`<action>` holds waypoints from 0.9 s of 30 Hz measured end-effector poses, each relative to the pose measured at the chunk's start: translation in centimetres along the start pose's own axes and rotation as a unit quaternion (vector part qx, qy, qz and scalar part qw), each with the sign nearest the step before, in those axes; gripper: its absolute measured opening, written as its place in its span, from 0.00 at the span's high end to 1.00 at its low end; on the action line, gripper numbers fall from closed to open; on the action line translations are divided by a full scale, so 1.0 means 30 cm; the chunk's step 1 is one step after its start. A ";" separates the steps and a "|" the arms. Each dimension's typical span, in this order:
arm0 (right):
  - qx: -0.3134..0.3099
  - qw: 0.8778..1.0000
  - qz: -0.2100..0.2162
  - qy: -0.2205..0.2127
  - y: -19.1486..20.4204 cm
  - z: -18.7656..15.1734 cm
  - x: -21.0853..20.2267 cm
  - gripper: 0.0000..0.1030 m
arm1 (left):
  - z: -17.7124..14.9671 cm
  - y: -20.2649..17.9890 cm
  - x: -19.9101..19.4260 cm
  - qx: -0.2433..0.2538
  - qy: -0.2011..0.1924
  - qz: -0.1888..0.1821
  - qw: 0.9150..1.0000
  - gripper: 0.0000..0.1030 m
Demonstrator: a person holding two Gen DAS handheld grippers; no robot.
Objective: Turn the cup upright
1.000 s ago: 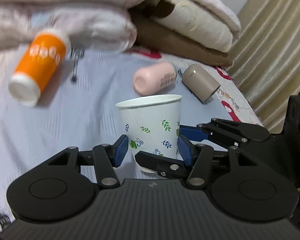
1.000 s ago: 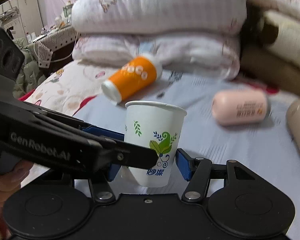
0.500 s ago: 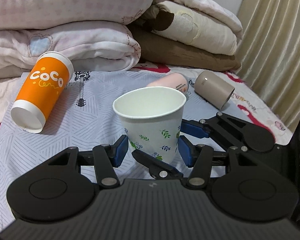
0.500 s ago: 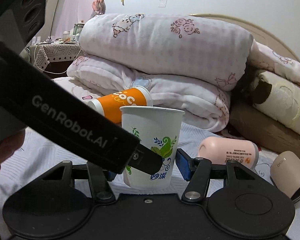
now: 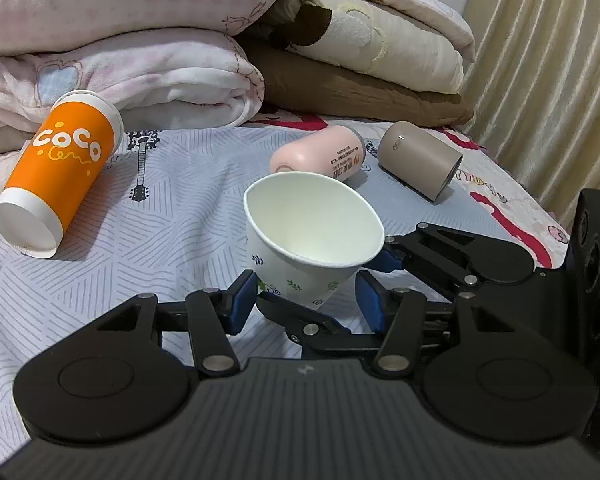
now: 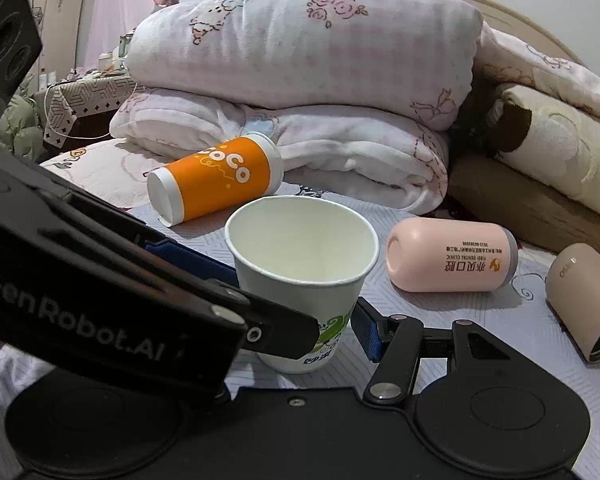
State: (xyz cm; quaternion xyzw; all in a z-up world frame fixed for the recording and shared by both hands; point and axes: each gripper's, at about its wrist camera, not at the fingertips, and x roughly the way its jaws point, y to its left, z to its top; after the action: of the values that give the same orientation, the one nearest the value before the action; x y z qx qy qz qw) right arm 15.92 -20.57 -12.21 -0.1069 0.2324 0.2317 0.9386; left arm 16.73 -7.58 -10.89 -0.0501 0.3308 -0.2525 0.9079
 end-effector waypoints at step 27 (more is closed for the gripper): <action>0.117 0.980 -0.014 0.162 -0.039 0.088 -0.247 0.10 | 0.047 -0.058 -0.246 -0.039 0.082 0.077 0.993 0.08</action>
State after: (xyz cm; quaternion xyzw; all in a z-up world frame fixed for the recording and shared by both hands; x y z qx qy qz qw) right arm 11.68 -23.63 -6.21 -0.0355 0.4050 0.1693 0.8978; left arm 12.06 -5.56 -5.11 -0.0393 0.4162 -0.1721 0.8920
